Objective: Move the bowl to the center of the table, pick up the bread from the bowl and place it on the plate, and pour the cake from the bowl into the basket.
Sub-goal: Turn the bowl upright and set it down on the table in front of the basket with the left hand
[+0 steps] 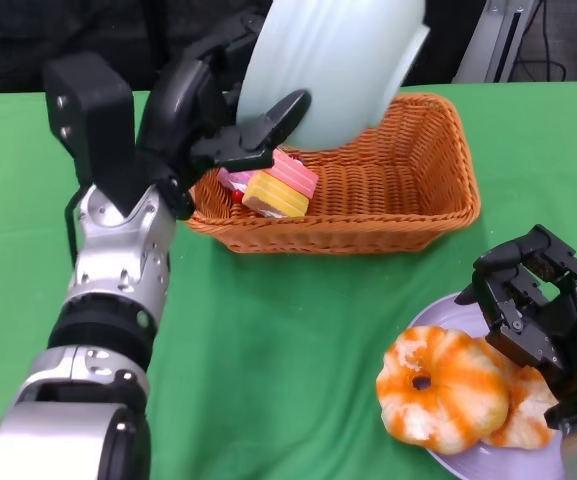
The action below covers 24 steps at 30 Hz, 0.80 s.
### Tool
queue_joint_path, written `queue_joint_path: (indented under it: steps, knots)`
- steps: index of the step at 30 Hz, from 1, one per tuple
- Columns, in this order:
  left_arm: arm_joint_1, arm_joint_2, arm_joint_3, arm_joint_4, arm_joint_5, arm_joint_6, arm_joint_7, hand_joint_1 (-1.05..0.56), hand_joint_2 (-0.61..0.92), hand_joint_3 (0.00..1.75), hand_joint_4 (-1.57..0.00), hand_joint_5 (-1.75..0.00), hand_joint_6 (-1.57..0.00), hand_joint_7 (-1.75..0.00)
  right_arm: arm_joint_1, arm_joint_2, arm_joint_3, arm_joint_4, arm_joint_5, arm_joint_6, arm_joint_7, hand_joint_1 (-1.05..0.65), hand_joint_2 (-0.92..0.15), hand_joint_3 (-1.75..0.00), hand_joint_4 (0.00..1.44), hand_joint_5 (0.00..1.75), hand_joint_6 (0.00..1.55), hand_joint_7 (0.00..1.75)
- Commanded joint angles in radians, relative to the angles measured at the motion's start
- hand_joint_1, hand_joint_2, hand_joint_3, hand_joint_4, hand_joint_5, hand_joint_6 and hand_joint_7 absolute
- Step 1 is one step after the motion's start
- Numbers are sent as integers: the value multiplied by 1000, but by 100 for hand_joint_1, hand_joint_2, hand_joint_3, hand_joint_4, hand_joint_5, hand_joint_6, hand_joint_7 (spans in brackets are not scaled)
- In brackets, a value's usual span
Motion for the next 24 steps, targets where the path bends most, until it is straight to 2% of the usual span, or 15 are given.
queue_joint_path:
  steps: [1, 3, 7, 11, 14, 19, 24]
  knots:
    - [14, 37, -13, 6, 41, -114, 36, -13, 55, 111, -77, -164, -77, -153, -1, -17, -6, -15, 10, -6, 1, -14, -73, -73, 73, 161, 63, 130]
    - [32, 60, -30, 20, 84, -201, 63, -10, 54, 114, -74, -168, -76, -154, -1, -20, -7, -15, 11, -5, 3, -15, -73, -73, 72, 161, 63, 130]
    - [50, 92, -49, 53, 135, -325, 101, -8, 60, 105, -66, -174, -70, -158, -2, -20, -9, -16, 23, 0, 15, -15, -74, -70, 73, 160, 64, 128]
    - [72, 133, -60, 89, 178, -473, 134, -8, 77, 79, -61, -174, -67, -152, -3, -24, -8, -21, 17, 10, 9, -17, -79, -59, 73, 160, 65, 127]
    - [82, 168, -77, 118, 241, -580, 192, -6, 80, 75, -59, -174, -66, -151, 0, -26, -5, -32, 6, 23, -8, -17, -81, -56, 72, 160, 65, 127]
    - [95, 217, -109, 149, 362, -695, 335, -1, 77, 81, -58, -175, -66, -152, -4, -26, -7, -22, 6, 12, -5, -16, -81, -56, 72, 159, 63, 127]
    - [113, 265, -144, 151, 467, -751, 459, 0, 63, 104, -61, -175, -65, -157, -3, -25, -5, -26, 10, 14, 2, -14, -79, -61, 72, 161, 63, 129]
